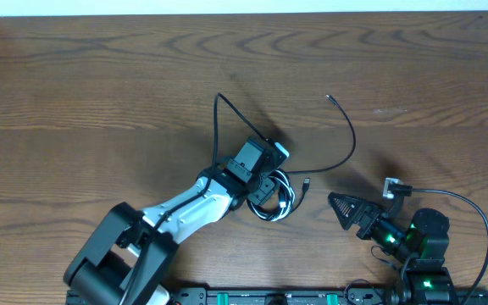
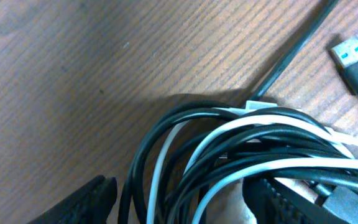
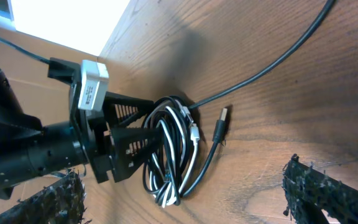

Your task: Untangle cables

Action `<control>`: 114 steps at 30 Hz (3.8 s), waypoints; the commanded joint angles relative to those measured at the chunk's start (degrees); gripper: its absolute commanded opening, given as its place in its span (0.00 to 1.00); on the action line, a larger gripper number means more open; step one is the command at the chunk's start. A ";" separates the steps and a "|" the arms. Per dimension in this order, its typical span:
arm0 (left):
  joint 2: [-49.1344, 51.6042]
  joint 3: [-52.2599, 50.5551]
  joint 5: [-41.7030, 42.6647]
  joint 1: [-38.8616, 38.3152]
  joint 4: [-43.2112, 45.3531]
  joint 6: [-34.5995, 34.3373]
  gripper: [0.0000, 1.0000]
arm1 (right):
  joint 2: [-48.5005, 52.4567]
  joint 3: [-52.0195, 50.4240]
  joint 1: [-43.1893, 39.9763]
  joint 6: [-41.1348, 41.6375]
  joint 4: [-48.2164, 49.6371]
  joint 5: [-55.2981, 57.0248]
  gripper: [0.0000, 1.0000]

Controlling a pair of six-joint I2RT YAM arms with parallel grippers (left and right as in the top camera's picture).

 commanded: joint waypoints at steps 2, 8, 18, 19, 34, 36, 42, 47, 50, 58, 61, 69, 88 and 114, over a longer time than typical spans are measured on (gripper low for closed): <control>3.63 -0.17 -1.38 0.09 1.29 0.57 0.49 | 0.02 -0.20 0.50 -1.27 0.00 0.24 0.99; 3.41 -0.11 -3.45 0.09 1.64 -2.60 0.08 | 0.02 -0.20 0.50 -1.27 0.02 0.46 0.99; -3.06 -0.07 -7.98 0.02 -1.73 -31.74 0.08 | 0.02 -0.20 0.50 -1.27 0.02 0.46 0.99; -3.80 -0.07 -7.19 0.02 -1.88 -34.88 0.08 | 0.02 -0.20 0.50 -1.27 0.02 0.46 0.99; -5.55 -0.07 -3.26 0.02 -2.25 -41.88 0.08 | 0.02 -0.20 0.50 -1.27 0.02 0.46 0.99; -5.55 -0.07 -3.28 0.02 -3.21 -45.05 0.08 | 0.02 -0.20 0.50 -1.27 0.02 0.46 0.99; -5.55 -0.07 -3.13 -0.24 -14.23 -69.37 0.08 | 0.02 -0.20 0.50 -1.27 0.02 0.46 0.99; -5.55 -0.09 -3.23 -0.24 -18.38 -79.03 0.08 | 0.07 -0.20 0.50 -1.27 0.04 0.48 0.99; -5.55 -0.09 -3.26 -0.24 -18.38 -79.21 0.08 | 0.07 -0.20 0.50 -1.27 0.04 0.48 0.99; -5.55 -0.07 -1.51 -0.20 -17.84 -81.07 0.08 | 0.07 -0.20 0.50 -1.27 0.04 0.48 0.99; -5.55 -0.09 -0.68 -0.22 -18.45 -84.13 0.08 | 0.07 -0.20 0.50 -1.27 0.04 0.48 0.99; -5.55 -0.09 -0.72 -0.24 -19.21 -84.17 0.08 | 0.07 -0.20 0.50 11.39 0.22 -0.70 0.99; -5.57 -0.07 -0.83 -0.24 -15.10 -78.38 0.08 | 0.07 4.87 0.52 -6.38 3.37 -10.54 0.88; -10.16 -0.07 11.43 -0.24 -1.97 -42.36 0.08 | 0.07 8.68 5.53 -6.14 -2.78 -8.79 0.58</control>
